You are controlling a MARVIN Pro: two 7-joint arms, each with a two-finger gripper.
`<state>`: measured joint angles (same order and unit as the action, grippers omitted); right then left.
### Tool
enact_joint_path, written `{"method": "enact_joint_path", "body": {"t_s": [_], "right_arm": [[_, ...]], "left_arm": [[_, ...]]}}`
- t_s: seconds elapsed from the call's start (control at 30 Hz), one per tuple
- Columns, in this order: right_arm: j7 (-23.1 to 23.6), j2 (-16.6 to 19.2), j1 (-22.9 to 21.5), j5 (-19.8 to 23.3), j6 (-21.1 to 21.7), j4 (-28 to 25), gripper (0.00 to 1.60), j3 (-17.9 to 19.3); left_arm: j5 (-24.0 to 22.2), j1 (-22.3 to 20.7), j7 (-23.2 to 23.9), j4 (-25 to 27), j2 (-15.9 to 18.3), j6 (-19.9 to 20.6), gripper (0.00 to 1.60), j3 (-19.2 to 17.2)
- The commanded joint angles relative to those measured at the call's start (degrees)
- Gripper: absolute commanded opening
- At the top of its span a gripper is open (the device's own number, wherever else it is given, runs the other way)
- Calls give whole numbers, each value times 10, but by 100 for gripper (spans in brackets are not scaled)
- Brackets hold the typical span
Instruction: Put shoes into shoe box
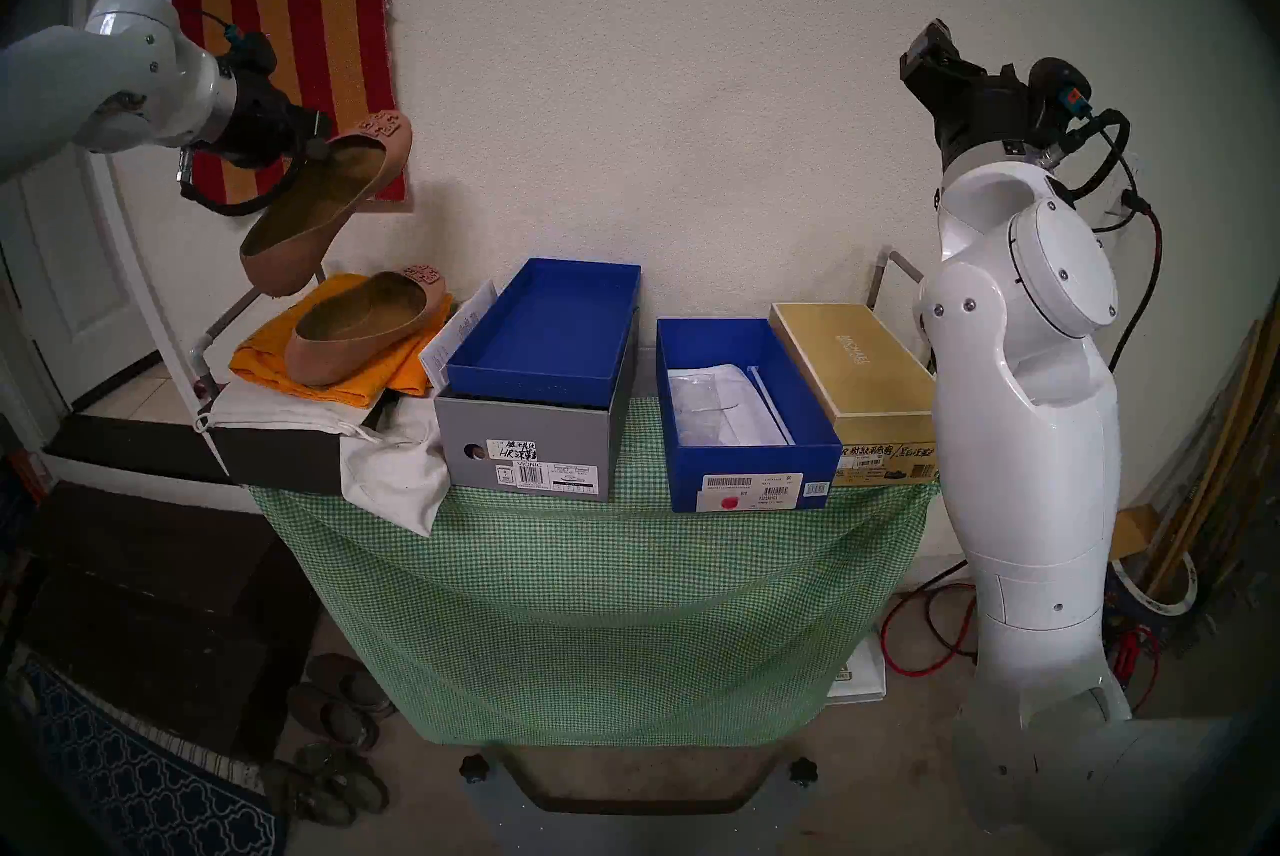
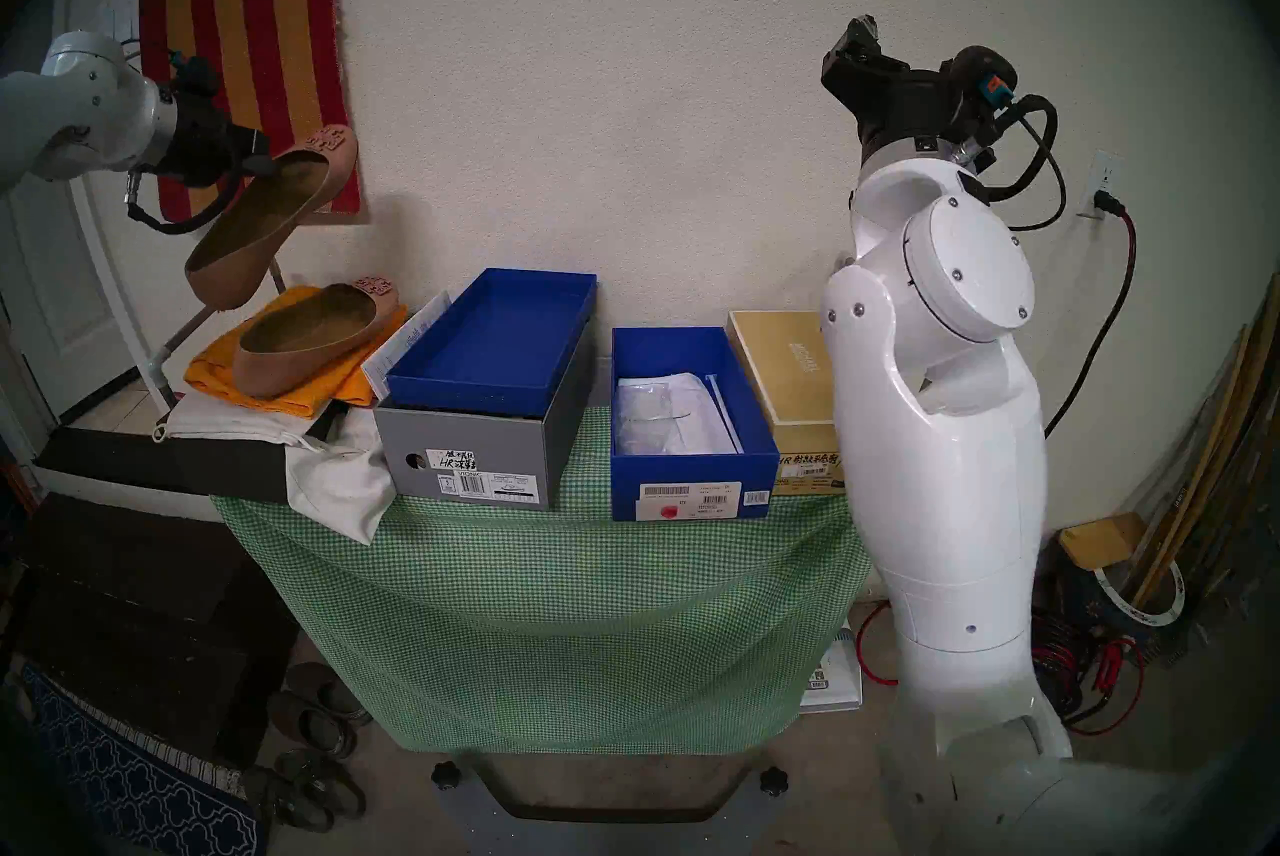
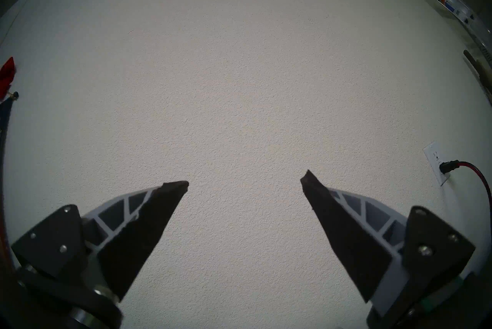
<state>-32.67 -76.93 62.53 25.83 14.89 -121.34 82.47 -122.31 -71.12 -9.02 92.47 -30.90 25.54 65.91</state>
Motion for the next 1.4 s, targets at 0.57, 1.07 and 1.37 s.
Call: {"method": "enact_joint_path", "body": {"t_s": [0.57,1.07,1.37], "right_arm": [[0,0,0,0,0,0,160,1],[0,0,0,0,0,0,160,1],[5,-3,-1,13,4,1,160,4]], "left_arm": [[-24,-99,-253,196,17,-189,0,-66],[-90,-32,-319,225,-52,-292,0,-116],[-117,5,-318,222,-99,-322,0,-149]]}}
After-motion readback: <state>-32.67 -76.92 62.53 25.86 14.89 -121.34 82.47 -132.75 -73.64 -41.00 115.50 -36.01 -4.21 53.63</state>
